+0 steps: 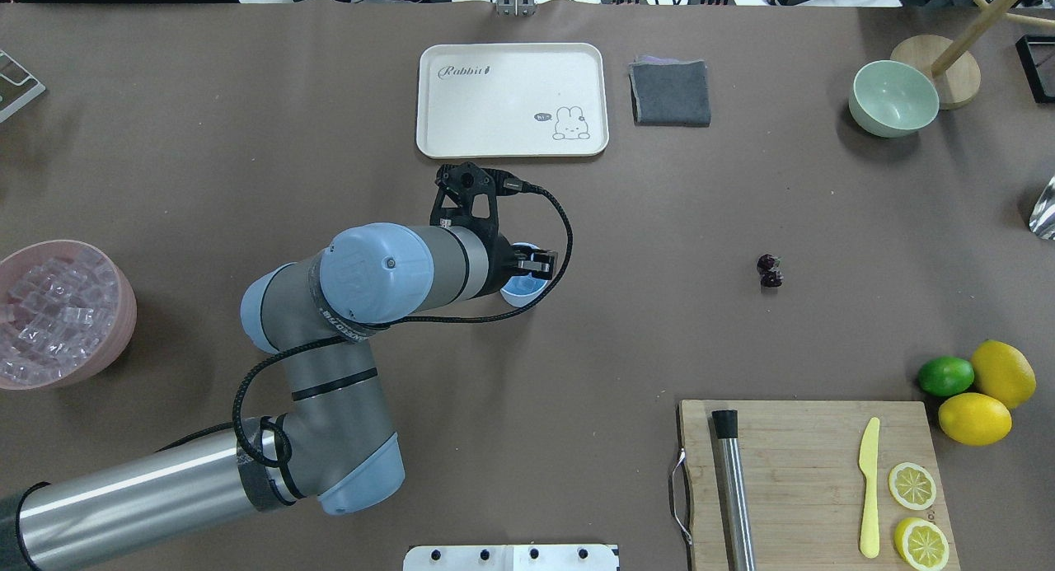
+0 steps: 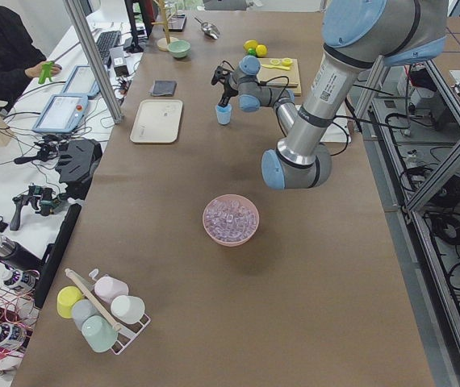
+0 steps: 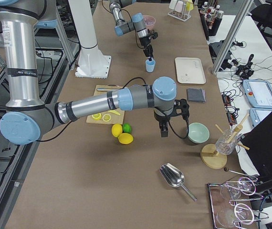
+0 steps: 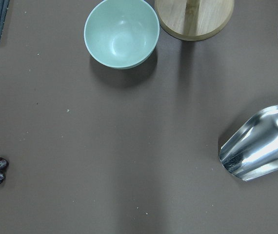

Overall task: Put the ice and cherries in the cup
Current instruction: 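Carry the second ice cube over the light-blue cup with the left gripper, then open the left gripper to drop the ice cube into the cup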

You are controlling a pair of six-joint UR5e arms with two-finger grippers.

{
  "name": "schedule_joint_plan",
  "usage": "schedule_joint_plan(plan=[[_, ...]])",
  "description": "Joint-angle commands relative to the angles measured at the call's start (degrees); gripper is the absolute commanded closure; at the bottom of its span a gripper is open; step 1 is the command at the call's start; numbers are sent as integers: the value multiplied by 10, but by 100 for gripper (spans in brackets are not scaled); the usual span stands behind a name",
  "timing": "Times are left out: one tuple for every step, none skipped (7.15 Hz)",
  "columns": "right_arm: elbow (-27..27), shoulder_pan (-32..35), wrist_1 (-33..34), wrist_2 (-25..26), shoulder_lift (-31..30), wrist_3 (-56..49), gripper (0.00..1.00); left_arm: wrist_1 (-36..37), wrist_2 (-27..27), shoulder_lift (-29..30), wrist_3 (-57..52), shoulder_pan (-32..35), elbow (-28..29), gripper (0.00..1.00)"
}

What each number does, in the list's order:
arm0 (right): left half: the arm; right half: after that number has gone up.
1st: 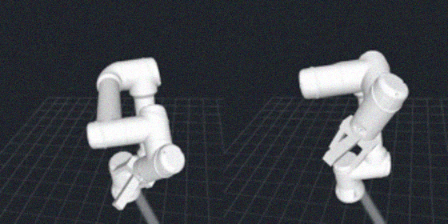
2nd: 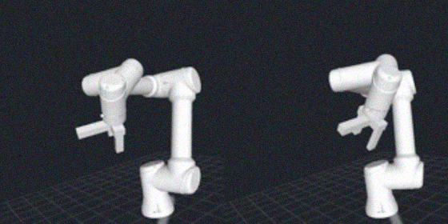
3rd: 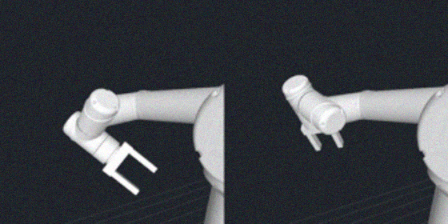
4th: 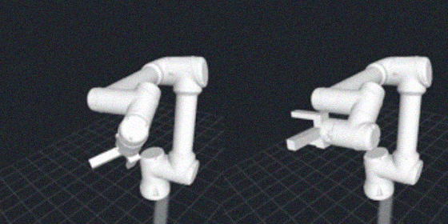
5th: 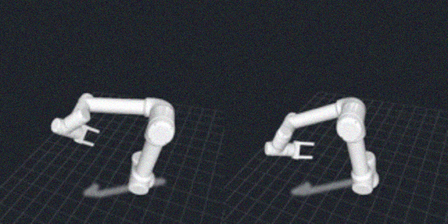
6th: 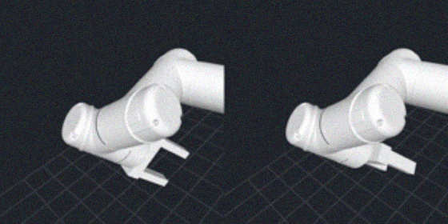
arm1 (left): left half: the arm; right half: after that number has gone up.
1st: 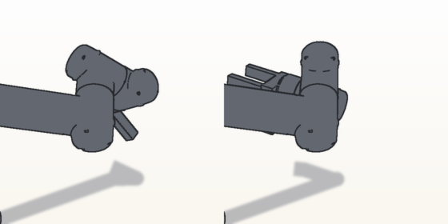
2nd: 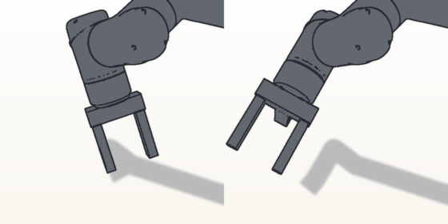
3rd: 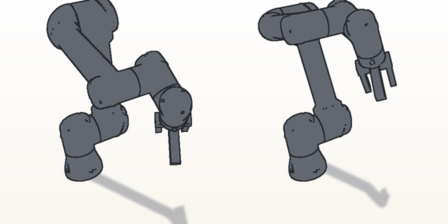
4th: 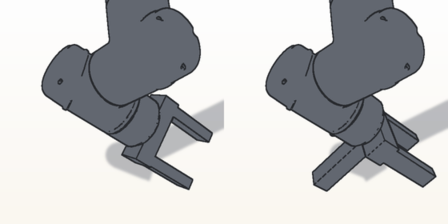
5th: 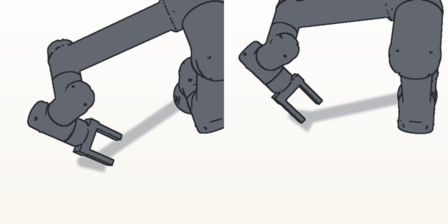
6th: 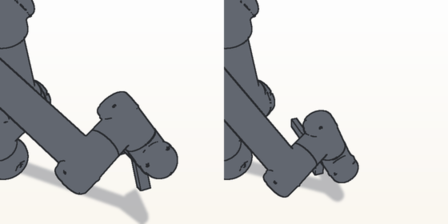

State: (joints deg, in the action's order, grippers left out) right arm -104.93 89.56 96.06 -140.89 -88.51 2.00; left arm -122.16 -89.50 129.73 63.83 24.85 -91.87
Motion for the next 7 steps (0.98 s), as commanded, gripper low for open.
schedule_joint_plan(plan=[[1,0,0,0,-1,-1,0,1,0,-3,-1,-1,-9,2],[2,0,0,0,-1,-1,0,1,-1,-17,-5,-1,-24,2],[1,0,0,0,0,-1,0,4,-4,-45,-8,3,-61,2],[-1,-5,-2,-5,1,-2,0,55,-7,-57,-11,12,-100,2],[2,-35,-4,-4,31,25,0,124,-42,-54,-53,58,-130,2],[4,-79,-26,-3,66,71,0,171,-57,-59,-89,104,-149,2],[9,-126,-80,3,84,147,0,180,-40,-81,-91,145,-150,2]])
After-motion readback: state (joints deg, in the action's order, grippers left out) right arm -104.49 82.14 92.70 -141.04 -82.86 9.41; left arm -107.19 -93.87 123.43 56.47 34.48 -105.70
